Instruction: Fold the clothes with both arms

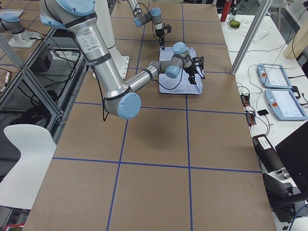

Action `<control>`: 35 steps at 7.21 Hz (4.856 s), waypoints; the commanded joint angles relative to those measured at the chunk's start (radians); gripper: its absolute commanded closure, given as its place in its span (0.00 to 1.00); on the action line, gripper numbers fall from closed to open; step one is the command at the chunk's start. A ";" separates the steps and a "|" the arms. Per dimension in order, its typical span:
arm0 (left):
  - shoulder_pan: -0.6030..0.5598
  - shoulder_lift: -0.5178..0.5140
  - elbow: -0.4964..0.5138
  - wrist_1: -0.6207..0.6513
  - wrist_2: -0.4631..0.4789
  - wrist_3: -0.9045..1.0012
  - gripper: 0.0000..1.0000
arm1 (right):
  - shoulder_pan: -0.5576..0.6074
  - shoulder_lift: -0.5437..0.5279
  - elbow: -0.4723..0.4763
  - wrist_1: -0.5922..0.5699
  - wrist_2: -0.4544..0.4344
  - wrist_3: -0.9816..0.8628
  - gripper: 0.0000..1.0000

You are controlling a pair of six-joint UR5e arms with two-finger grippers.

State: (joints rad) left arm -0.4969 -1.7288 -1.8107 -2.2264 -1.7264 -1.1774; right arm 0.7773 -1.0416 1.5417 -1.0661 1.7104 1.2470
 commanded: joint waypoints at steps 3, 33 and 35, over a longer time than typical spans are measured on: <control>-0.176 0.039 0.035 0.014 0.001 0.233 1.00 | -0.004 0.002 0.000 0.000 0.000 0.003 0.00; -0.460 -0.448 0.530 -0.104 -0.165 0.360 0.00 | -0.435 0.144 -0.006 -0.324 -0.343 0.647 0.74; -0.460 -0.448 0.530 -0.102 -0.166 0.360 0.00 | -0.437 0.147 -0.008 -0.324 -0.354 0.657 1.00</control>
State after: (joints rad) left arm -0.9572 -2.1761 -1.2809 -2.3291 -1.8925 -0.8176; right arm 0.3415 -0.8969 1.5357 -1.3913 1.3639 1.8972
